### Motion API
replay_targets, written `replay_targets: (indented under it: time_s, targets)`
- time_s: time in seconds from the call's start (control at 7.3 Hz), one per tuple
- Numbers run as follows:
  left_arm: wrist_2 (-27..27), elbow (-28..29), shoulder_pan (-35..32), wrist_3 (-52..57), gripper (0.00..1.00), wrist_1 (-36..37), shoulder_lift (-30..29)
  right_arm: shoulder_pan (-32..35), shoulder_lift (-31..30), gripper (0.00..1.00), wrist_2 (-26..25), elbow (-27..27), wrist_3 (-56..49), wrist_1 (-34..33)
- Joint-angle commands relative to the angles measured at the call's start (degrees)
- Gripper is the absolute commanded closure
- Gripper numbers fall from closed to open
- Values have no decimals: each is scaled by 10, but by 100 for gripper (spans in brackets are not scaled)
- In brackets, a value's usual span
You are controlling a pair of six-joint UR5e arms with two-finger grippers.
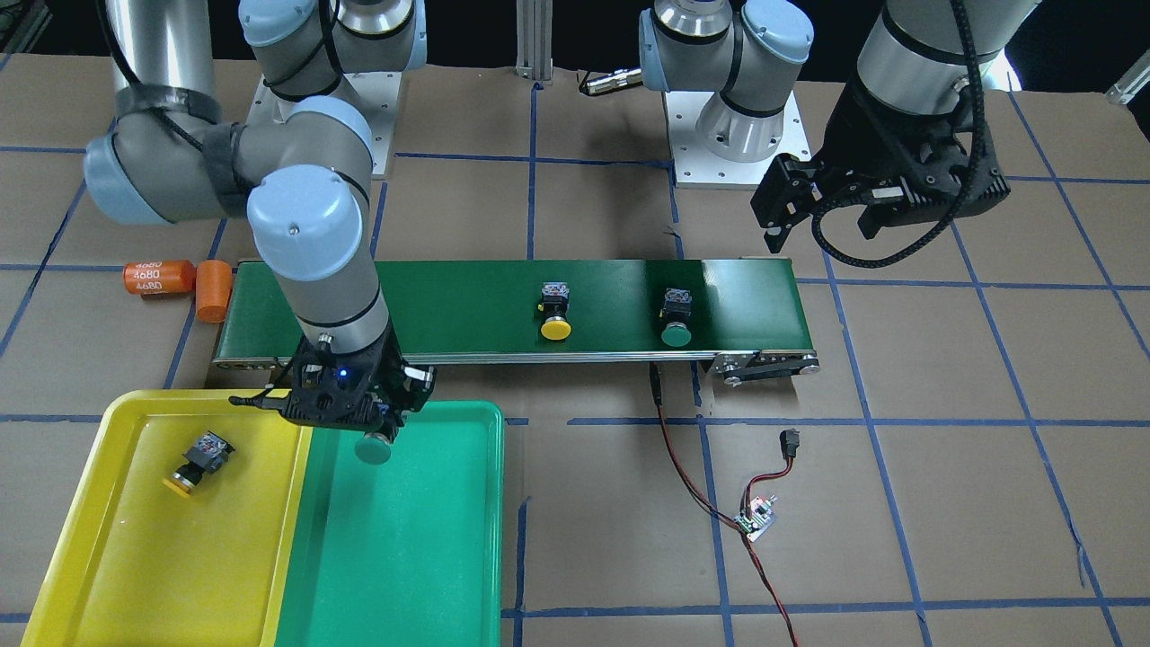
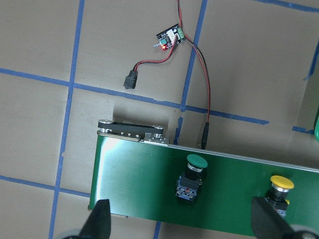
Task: Sort buttons by color to trays
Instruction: 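Carry the green button toward the green tray with the right gripper, then lower the green button into the green tray and open the right gripper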
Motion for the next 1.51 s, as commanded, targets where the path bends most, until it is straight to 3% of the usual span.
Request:
replay_targets:
  time_s: [0.0,0.27,0.55,0.82,1.1,1.37]
  targets:
    - [-1,15,1,7,0,18,-13,-4,40,0,-7,-9,6,-56]
    - [-2,8,1,8,0,17,-1,-3,-7,0,-4,23,6,-14]
    - [-3,14,1,8,0,17,-6,0,-116,0,-2,48,5,130]
    - [-4,11,1,8,0,17,-4,2,-138,0,-7,59,-1,193]
    - [-4,16,2,8,0,17,-6,-10,-146,0,-44,65,-4,199]
    - [-4,14,2,8,0,17,-4,-9,-149,0,-43,66,8,197]
